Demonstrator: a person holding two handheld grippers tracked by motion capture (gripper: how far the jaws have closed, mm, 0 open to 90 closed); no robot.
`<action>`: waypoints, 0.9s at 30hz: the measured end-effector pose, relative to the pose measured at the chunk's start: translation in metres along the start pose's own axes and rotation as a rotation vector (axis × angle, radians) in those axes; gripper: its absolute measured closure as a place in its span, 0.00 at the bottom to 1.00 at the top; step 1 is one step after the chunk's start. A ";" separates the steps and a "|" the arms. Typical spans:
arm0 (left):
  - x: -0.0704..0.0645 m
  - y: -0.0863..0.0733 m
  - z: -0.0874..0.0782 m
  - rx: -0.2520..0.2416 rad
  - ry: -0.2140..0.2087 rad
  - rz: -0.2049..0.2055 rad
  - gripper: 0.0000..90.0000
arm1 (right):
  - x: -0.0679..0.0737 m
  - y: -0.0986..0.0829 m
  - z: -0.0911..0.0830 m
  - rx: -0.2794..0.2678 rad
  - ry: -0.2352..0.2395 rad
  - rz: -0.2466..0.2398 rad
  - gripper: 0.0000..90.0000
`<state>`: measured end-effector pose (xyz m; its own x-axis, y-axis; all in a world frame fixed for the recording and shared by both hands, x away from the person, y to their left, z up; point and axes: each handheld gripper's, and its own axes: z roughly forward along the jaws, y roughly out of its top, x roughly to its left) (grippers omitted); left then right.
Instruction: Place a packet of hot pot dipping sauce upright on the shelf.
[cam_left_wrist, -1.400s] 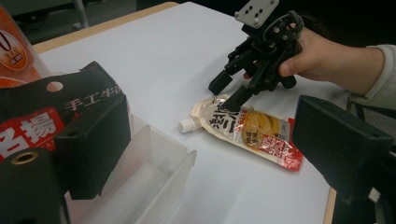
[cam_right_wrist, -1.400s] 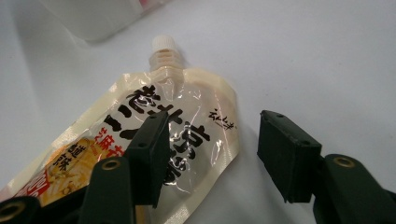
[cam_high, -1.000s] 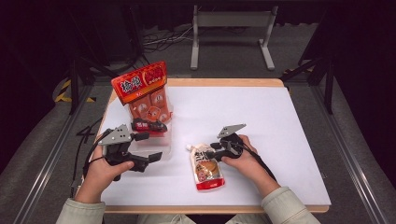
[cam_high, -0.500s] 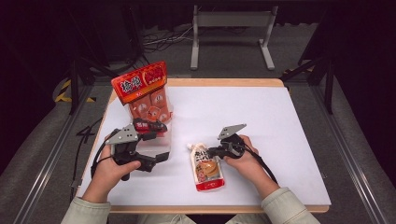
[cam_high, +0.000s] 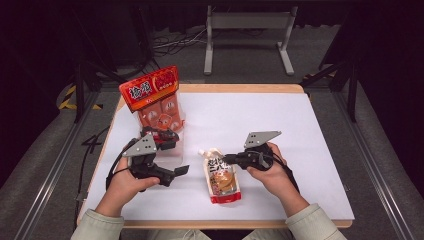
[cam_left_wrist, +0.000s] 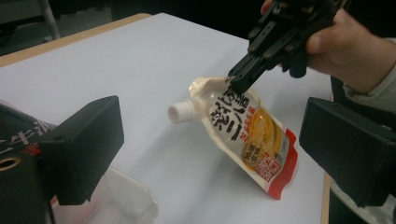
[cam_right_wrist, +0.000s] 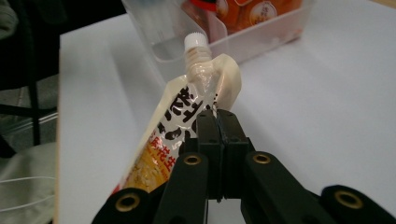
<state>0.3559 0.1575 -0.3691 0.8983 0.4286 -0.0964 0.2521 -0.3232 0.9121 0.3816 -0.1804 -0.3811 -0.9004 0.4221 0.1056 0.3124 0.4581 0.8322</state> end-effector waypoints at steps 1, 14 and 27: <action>0.001 -0.001 0.002 -0.001 0.003 -0.001 0.10 | 0.004 0.003 -0.004 -0.017 0.008 -0.014 1.00; -0.002 -0.002 0.012 -0.026 -0.025 -0.033 0.12 | 0.028 0.022 -0.021 -0.116 0.054 -0.126 1.00; -0.010 -0.002 0.031 -0.106 -0.114 -0.072 0.29 | 0.039 0.026 -0.021 -0.249 0.082 -0.169 1.00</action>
<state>0.3578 0.1279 -0.3818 0.9159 0.3472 -0.2016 0.2828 -0.2016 0.9378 0.3482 -0.1683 -0.3441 -0.9578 0.2873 -0.0103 0.0817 0.3066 0.9483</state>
